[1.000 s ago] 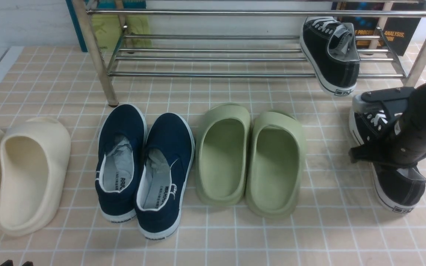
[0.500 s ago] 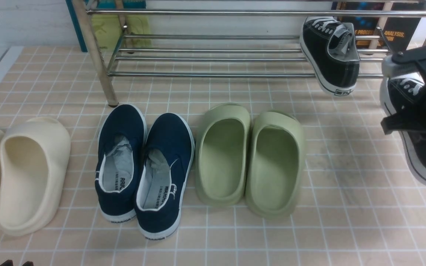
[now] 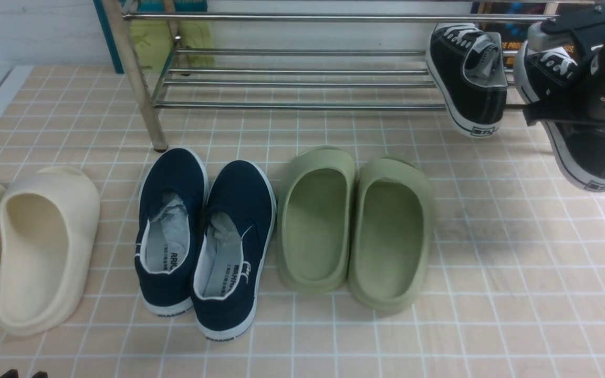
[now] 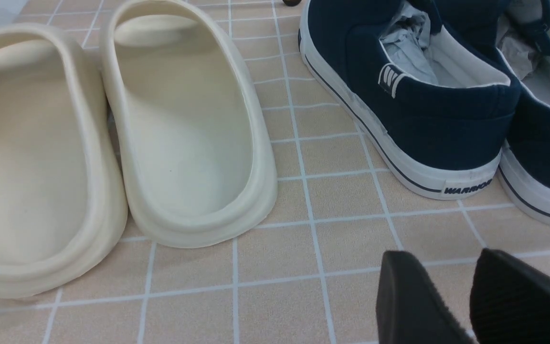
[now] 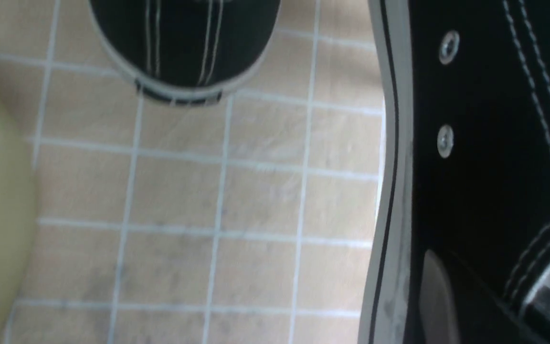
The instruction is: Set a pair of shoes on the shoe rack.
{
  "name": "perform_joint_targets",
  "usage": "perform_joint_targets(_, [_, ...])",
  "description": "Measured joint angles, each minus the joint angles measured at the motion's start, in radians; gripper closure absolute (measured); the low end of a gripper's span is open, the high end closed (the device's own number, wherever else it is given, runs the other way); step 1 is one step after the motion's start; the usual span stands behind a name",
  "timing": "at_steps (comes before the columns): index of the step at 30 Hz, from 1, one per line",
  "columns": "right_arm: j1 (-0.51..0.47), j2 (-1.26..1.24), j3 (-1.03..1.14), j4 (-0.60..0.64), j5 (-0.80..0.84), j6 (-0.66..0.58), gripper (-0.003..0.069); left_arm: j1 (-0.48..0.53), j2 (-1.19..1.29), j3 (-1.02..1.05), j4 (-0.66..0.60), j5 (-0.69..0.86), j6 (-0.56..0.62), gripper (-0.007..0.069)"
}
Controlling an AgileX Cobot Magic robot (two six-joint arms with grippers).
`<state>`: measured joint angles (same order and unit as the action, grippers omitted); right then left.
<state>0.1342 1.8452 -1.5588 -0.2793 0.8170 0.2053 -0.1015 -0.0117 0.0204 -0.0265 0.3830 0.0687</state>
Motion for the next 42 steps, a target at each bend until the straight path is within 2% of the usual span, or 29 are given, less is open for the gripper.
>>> perform_joint_targets(14, [-0.020,0.274,-0.341,-0.004,-0.031,-0.060,0.0664,0.000,0.000,0.000,0.000,0.000,0.000,0.0385])
perform_joint_targets(23, [-0.022,0.334,-0.408,0.019,-0.055,-0.060,0.0652,0.000,0.000,0.000,0.000,0.000,0.000,0.0385])
perform_joint_targets(25, [-0.022,0.338,-0.408,0.019,-0.061,-0.060,0.0631,0.000,0.000,0.000,0.000,0.000,0.000,0.0385])
perform_joint_targets(28, [-0.022,0.340,-0.415,0.014,-0.093,-0.061,0.0556,0.000,0.000,0.000,0.000,0.000,0.000,0.0385])
perform_joint_targets(32, [-0.022,0.339,-0.424,0.015,-0.088,-0.061,0.0387,0.000,0.000,0.000,0.000,0.000,0.000,0.0385])
perform_joint_targets(35, [-0.021,0.322,-0.425,0.036,-0.055,-0.061,0.0298,0.000,0.000,0.000,0.000,0.000,0.000,0.0385])
perform_joint_targets(38, [-0.018,0.289,-0.425,0.066,-0.025,-0.061,0.0256,0.000,0.000,0.000,0.000,0.000,0.000,0.0385])
perform_joint_targets(42, [-0.016,0.243,-0.425,0.106,0.036,-0.061,0.0261,0.000,0.000,0.000,0.000,0.000,0.000,0.0385])
